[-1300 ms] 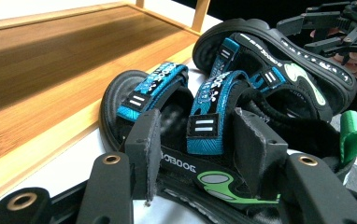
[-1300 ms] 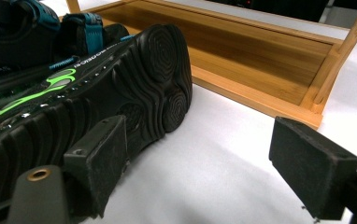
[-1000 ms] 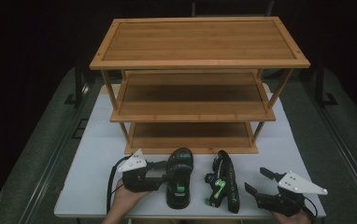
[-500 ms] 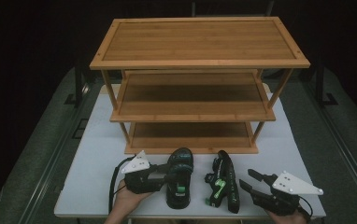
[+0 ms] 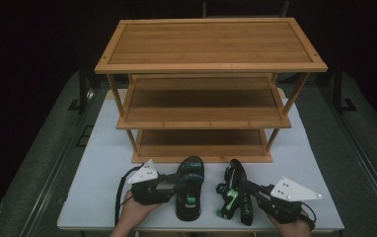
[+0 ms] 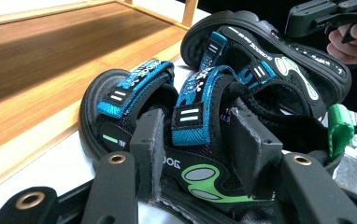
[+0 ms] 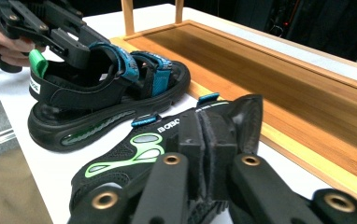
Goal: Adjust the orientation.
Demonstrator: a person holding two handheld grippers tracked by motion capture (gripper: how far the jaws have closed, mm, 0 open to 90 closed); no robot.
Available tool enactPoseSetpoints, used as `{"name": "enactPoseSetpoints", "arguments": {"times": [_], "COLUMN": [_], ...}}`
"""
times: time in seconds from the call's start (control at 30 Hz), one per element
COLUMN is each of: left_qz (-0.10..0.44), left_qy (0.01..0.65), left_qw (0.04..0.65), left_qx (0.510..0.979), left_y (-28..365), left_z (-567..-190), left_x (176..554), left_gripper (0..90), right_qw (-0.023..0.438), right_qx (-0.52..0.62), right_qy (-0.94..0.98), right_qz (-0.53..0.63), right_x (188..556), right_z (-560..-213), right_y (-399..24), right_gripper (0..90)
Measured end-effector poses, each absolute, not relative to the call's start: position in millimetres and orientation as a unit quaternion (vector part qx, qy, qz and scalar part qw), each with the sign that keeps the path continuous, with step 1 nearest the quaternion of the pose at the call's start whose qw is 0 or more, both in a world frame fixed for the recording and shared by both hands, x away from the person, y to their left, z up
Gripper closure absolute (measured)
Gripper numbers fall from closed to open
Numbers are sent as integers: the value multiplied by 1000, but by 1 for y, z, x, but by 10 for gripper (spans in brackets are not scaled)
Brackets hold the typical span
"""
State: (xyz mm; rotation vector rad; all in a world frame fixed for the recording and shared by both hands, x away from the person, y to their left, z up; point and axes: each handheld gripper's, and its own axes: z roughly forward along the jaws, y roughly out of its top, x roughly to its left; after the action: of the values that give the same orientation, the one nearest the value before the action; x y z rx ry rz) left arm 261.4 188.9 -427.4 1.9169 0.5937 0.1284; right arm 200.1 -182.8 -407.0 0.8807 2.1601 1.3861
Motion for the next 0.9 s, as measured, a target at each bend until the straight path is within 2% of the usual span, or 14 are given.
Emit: {"name": "enactPoseSetpoints", "arguments": {"times": [0.4, 0.9], "left_qz": [52, 51], "left_qy": [250, 251], "left_qw": [538, 539], "left_qx": [803, 803], "left_y": [190, 189], "left_z": [-428, -428], "left_x": [261, 261], "left_gripper": [556, 556], "right_qw": [229, 259], "right_qx": [317, 371], "right_qy": [782, 762], "right_qz": [486, 464], "right_x": [198, 192], "right_z": [-409, -410], "right_y": [-184, -211], "right_gripper": [897, 897]}}
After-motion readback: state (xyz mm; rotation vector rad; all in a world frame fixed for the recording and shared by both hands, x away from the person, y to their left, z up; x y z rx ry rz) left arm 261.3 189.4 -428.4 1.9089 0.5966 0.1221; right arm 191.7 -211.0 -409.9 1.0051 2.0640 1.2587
